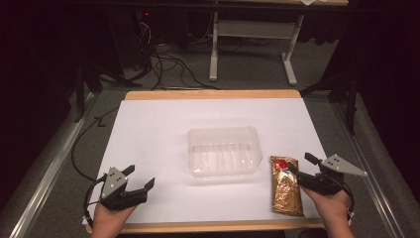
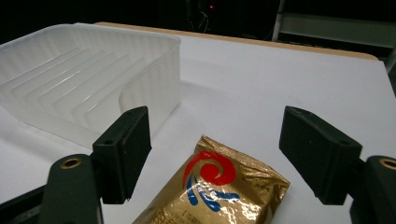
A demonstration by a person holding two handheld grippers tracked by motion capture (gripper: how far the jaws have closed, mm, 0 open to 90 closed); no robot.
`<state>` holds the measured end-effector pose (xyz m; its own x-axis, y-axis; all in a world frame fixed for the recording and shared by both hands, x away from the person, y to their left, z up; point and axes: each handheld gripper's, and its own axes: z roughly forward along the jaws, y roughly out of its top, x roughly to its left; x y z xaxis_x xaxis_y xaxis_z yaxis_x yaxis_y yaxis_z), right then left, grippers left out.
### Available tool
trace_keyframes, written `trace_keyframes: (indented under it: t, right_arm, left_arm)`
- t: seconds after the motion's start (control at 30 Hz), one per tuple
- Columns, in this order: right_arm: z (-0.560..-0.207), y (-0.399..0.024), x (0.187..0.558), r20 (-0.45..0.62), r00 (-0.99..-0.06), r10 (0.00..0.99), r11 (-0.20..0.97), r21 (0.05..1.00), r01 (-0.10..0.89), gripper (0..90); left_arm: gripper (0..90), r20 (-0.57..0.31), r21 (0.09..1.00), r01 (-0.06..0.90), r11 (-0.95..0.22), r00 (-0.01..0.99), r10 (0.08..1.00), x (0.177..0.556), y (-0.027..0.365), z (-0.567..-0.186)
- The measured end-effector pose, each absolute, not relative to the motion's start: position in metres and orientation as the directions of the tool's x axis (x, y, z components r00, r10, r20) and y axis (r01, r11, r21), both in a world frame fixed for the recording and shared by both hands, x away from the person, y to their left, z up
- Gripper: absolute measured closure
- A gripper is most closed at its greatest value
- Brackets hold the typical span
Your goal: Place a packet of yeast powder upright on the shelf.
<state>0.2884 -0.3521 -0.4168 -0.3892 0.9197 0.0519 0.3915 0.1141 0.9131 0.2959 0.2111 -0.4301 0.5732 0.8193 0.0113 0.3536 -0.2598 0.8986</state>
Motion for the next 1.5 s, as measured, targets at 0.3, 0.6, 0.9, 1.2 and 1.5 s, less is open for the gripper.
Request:
trace_keyframes:
  t: [0.3,0.6,0.9,1.2,1.5]
  right_arm:
    - [-0.427,-0.37,0.275,0.058,-0.28,0.958,0.083,0.881,0.466,44.1]
    - [-0.451,-0.39,0.263,0.09,-0.276,0.957,0.113,0.761,0.638,77.0]
    - [-0.463,-0.373,0.261,0.049,-0.336,0.94,0.224,0.654,0.722,90.0]
    - [-0.464,-0.352,0.265,0.049,-0.433,0.9,0.307,0.635,0.709,90.0]
    - [-0.465,-0.329,0.27,0.06,-0.537,0.841,0.386,0.628,0.676,90.0]
  left_arm:
    - [21.9,-0.031,0.9,0.378,-0.218,0.554,0.832,0.315,0.208,-0.43]
    - [22.9,-0.005,0.907,0.344,-0.244,0.586,0.81,0.327,0.19,-0.427]
    - [23.3,-0.003,0.91,0.333,-0.248,0.602,0.798,0.333,0.183,-0.426]
    - [23.3,-0.004,0.909,0.336,-0.246,0.599,0.801,0.33,0.186,-0.427]
    - [23.6,-0.004,0.907,0.341,-0.246,0.591,0.807,0.325,0.19,-0.428]
